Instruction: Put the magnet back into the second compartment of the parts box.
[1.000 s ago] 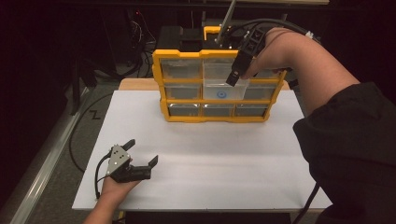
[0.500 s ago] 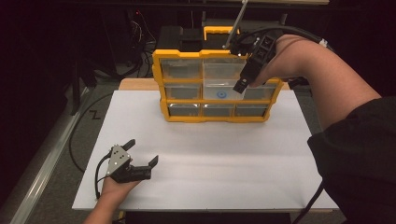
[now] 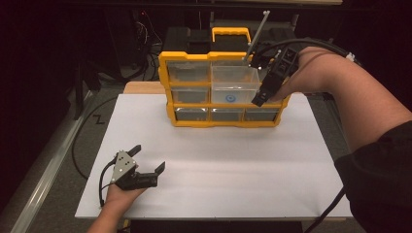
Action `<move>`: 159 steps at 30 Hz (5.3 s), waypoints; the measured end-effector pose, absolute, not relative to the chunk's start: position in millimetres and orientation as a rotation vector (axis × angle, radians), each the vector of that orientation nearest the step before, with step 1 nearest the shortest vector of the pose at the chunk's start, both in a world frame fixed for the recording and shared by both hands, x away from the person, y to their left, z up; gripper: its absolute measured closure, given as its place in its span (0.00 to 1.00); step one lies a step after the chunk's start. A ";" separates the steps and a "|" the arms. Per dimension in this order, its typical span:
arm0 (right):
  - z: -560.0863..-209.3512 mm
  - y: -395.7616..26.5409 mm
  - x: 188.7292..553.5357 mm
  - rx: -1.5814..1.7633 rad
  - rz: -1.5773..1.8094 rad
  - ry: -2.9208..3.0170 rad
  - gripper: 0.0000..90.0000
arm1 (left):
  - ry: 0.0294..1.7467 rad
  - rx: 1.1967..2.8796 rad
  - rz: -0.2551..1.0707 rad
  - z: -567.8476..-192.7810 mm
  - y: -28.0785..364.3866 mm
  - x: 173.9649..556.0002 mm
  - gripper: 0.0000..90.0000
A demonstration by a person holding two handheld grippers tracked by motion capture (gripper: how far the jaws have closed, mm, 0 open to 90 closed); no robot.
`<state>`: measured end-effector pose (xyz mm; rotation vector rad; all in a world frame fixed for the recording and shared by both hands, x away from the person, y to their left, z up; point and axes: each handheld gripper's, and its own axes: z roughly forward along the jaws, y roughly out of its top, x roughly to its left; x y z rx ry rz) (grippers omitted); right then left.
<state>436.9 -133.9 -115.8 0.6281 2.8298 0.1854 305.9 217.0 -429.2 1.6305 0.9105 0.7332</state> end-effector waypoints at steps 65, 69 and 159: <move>-266.7 -162.4 416.9 0.699 0.122 2.902 0.08 | 0.908 1.624 0.733 -428.5 217.9 305.5 0.00; -278.0 -163.0 417.0 0.693 0.096 2.897 0.05 | 0.906 1.632 0.733 -428.7 217.6 305.6 0.00; -400.5 -207.6 386.4 0.914 0.993 2.449 0.02 | 0.906 1.652 0.737 -430.3 214.9 306.3 0.00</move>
